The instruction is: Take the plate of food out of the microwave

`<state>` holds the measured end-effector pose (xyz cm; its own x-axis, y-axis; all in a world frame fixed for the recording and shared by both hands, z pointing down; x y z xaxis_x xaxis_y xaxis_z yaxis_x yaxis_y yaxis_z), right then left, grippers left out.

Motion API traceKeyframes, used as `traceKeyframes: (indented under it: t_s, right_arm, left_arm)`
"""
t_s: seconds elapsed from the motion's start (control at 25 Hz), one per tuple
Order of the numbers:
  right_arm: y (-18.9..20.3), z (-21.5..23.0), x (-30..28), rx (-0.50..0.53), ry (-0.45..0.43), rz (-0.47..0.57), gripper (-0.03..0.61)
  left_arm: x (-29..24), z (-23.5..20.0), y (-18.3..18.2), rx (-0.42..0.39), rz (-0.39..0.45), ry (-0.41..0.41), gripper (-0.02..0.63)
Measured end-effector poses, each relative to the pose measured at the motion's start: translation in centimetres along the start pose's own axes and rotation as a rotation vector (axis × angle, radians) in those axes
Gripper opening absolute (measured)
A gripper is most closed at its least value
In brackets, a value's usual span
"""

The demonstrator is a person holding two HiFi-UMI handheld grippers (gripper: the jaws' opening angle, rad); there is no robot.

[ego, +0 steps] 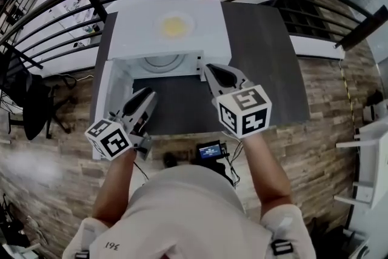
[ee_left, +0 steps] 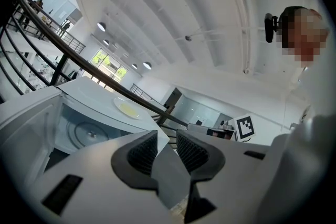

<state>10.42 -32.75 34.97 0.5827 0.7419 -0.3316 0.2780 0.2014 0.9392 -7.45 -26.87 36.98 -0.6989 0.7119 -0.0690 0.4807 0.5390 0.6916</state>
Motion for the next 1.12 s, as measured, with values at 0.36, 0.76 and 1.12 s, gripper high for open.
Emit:
traceKeyframes:
  t_s: [0.36,0.76,1.12]
  right_arm:
    - [1.2,-1.2,1.2,-0.041,0.012,0.012,0.002]
    - [3.3,-2.6,2.5,-0.044,0.036,-0.008,0.002]
    - [3.2,-3.7,3.9,-0.028,0.043,0.035,0.0]
  left_arm:
    - [1.6,0.3,1.4,-0.008,-0.004,-0.002,0.115]
    - [3.4,0.6,3.1,0.025,-0.004,0.005,0.115]
    - [3.5,0.6,5.8,0.049,-0.052,0.036,0.115]
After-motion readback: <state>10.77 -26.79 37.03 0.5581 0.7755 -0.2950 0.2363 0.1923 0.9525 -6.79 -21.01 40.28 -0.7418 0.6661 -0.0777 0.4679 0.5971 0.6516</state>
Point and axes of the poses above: the fingertips, and each gripper's own axes: x backward along the fingers, z to its right, y out of its underside, the point moved 3 cm from there along x, backward along the fingers, and after that the axes turned 11 degrees about x, right-handed, at the moved point
